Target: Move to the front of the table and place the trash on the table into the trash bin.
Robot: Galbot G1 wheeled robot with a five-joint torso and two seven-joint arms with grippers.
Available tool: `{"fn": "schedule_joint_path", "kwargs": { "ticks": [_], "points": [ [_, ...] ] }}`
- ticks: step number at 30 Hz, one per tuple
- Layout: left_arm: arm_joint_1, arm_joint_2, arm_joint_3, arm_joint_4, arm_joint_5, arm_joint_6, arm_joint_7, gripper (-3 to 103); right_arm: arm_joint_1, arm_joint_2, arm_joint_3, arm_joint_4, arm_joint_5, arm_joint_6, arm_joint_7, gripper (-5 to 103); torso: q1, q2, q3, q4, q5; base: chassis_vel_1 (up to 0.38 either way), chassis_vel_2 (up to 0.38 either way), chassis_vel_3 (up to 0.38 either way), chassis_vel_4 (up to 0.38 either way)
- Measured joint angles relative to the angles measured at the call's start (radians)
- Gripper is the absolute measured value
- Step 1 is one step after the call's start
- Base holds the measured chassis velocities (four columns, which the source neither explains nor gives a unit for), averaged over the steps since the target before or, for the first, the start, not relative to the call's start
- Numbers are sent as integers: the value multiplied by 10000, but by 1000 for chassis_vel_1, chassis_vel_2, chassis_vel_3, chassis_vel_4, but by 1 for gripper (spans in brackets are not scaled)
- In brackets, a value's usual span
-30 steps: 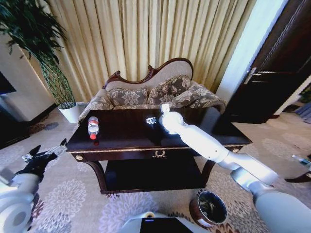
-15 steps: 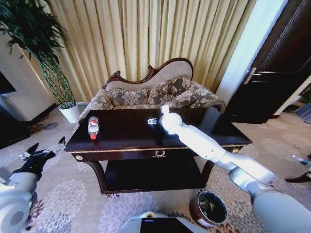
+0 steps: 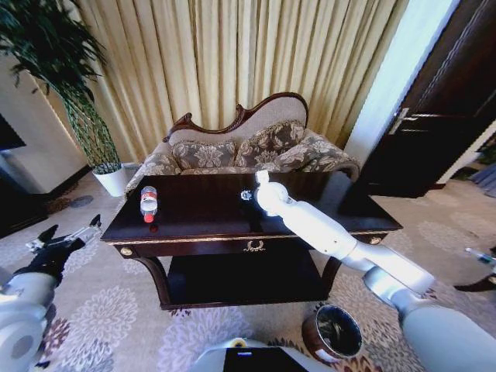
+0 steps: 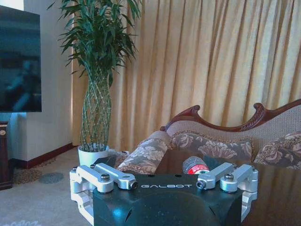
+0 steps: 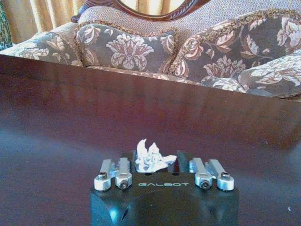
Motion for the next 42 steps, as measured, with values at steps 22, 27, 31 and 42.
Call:
{"fn": "schedule_joint_path", "kwargs": {
  "ticks": [22, 27, 31, 42],
  "points": [
    [-94, 225, -145, 0, -154, -224, 18, 100, -193, -87, 528, 797, -413, 1546, -52, 1, 0, 0, 0, 4, 0, 0, 0, 0, 0],
    [-283, 393, -71, 0, -194, -297, 172, 100, -1048, -1333, 1540, 2649, -1772, 2297, -559, 1, 0, 1, -1, 3, 1, 0, 0, 0, 0],
    [-460, 643, -17, 14, -172, -386, 494, 100, -2146, -2417, 2431, 3670, -2465, 2506, -1013, 1, -3, 1, -1, -3, 3, 0, 0, 0, 0],
    [-1512, 2304, 767, 1192, -217, -660, 1244, 100, -5884, -4916, 5806, 5376, -4432, 3520, -2059, 0, -2, 1, -1, 4, -2, 0, 0, 0, 0]
  ]
}}
